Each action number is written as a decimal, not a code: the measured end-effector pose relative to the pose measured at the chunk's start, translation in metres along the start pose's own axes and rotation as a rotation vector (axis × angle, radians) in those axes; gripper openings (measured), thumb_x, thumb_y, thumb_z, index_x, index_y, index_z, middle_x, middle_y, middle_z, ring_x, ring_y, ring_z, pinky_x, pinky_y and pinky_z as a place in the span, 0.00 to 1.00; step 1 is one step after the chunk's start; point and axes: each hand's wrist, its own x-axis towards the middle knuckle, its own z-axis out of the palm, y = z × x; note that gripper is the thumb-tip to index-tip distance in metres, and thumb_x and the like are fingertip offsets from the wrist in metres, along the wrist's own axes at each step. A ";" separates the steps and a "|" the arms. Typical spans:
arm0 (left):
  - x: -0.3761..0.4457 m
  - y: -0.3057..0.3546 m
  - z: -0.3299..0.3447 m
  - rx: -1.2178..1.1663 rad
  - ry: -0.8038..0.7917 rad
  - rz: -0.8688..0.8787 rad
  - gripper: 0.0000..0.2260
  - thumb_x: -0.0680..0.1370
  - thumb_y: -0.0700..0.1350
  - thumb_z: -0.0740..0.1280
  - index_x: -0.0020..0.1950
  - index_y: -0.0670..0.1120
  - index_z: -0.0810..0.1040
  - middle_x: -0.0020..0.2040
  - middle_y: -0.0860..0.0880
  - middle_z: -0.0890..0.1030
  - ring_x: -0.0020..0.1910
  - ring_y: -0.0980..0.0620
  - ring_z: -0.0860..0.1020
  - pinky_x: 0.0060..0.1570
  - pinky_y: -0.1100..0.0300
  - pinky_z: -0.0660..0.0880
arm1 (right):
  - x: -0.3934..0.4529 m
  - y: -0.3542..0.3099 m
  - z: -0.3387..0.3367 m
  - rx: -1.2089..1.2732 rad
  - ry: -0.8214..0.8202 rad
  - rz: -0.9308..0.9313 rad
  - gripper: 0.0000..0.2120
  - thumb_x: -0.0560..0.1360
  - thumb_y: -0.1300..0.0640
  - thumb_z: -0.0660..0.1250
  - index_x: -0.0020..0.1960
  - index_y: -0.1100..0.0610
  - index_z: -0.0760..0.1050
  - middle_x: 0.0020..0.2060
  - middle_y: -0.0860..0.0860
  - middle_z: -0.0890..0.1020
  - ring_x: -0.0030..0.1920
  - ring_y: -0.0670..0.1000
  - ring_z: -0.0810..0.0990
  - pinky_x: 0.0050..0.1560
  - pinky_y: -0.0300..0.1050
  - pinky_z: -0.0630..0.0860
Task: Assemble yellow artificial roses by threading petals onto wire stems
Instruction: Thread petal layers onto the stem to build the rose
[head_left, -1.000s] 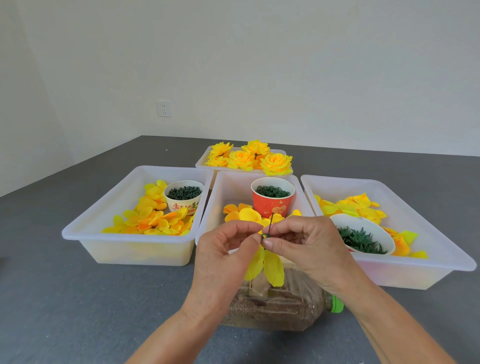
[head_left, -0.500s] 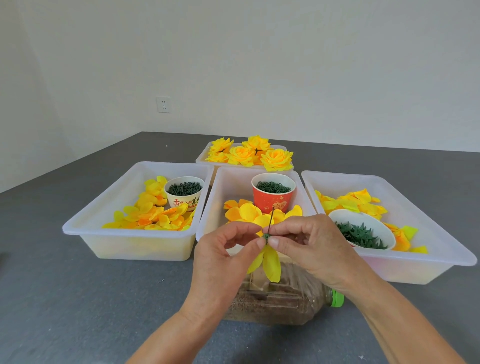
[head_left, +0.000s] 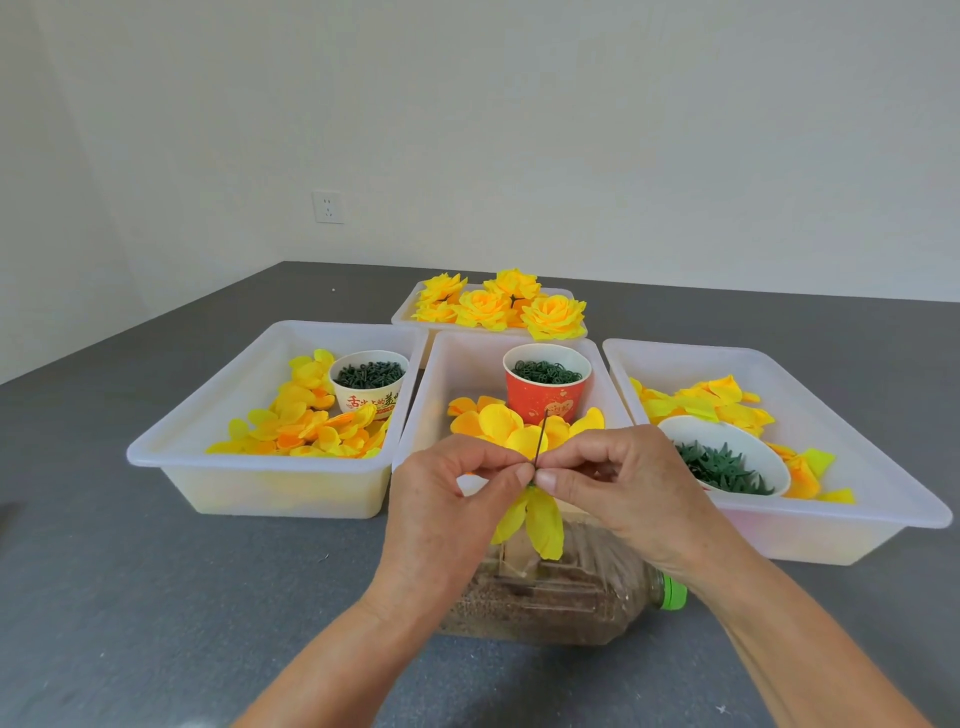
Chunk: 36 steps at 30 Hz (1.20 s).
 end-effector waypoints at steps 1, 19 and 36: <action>0.000 -0.001 0.000 0.010 -0.005 0.000 0.06 0.70 0.40 0.74 0.38 0.51 0.83 0.36 0.56 0.83 0.39 0.61 0.79 0.40 0.71 0.73 | 0.000 0.001 0.000 -0.011 -0.003 -0.003 0.13 0.68 0.62 0.74 0.33 0.44 0.82 0.34 0.47 0.84 0.35 0.43 0.79 0.40 0.39 0.77; 0.005 0.001 -0.004 0.095 -0.038 -0.038 0.05 0.69 0.41 0.75 0.38 0.51 0.84 0.37 0.58 0.83 0.40 0.64 0.79 0.41 0.74 0.71 | -0.004 0.002 0.003 0.065 0.077 0.034 0.14 0.66 0.64 0.75 0.33 0.45 0.82 0.35 0.47 0.85 0.38 0.46 0.81 0.46 0.47 0.78; 0.009 0.000 -0.009 0.309 -0.119 -0.023 0.10 0.70 0.44 0.74 0.32 0.57 0.80 0.36 0.60 0.81 0.42 0.66 0.76 0.40 0.78 0.67 | -0.003 0.009 0.007 0.032 0.026 0.038 0.15 0.68 0.64 0.74 0.31 0.45 0.82 0.32 0.46 0.84 0.34 0.41 0.79 0.39 0.37 0.76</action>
